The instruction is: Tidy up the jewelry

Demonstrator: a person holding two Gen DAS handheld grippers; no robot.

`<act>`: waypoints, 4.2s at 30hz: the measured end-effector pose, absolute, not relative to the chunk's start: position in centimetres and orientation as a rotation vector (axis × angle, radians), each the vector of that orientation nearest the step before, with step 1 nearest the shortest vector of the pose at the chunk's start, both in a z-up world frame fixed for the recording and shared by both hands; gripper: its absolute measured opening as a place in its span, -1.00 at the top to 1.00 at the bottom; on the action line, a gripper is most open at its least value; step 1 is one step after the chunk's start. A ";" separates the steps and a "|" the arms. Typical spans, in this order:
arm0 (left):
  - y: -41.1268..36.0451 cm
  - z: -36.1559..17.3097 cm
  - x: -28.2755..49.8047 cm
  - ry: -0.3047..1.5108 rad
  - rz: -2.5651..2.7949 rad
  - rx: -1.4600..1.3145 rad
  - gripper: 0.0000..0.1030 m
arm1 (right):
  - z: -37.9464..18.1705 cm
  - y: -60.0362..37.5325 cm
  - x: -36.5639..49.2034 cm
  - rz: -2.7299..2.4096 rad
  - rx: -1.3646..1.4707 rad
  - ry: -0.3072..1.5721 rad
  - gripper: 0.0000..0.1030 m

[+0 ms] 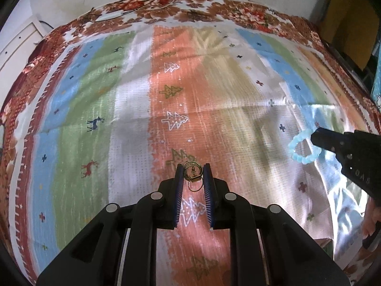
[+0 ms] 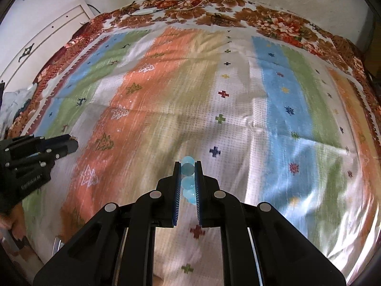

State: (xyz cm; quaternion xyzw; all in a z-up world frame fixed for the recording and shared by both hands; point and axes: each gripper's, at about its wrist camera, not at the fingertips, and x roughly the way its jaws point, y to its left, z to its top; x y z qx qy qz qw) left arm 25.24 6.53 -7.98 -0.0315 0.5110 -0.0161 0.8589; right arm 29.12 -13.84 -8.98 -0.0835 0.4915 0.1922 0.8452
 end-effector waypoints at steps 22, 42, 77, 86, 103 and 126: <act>4.1 -4.8 19.2 0.993 -0.067 -0.039 0.69 | -5.1 -14.9 22.5 0.485 -0.113 0.944 0.77; 2.6 -3.6 14.9 0.952 -0.131 -0.052 0.69 | -3.4 -15.1 17.5 0.552 -0.148 0.865 0.77; 5.6 -10.8 21.3 1.380 -0.057 -0.276 -0.26 | -4.2 -16.7 20.9 0.569 -0.130 0.910 0.77; 4.2 -12.7 22.4 1.498 -0.047 -0.245 -0.31 | -4.8 -16.7 21.7 0.588 -0.127 0.934 0.77; 2.1 -15.1 24.1 1.622 -0.086 -0.244 -0.05 | -4.8 -14.7 21.1 0.686 -0.189 0.954 0.77; 0.0 -16.9 23.1 1.703 -0.104 -0.202 0.65 | -5.6 -14.9 21.4 0.660 -0.213 0.992 0.77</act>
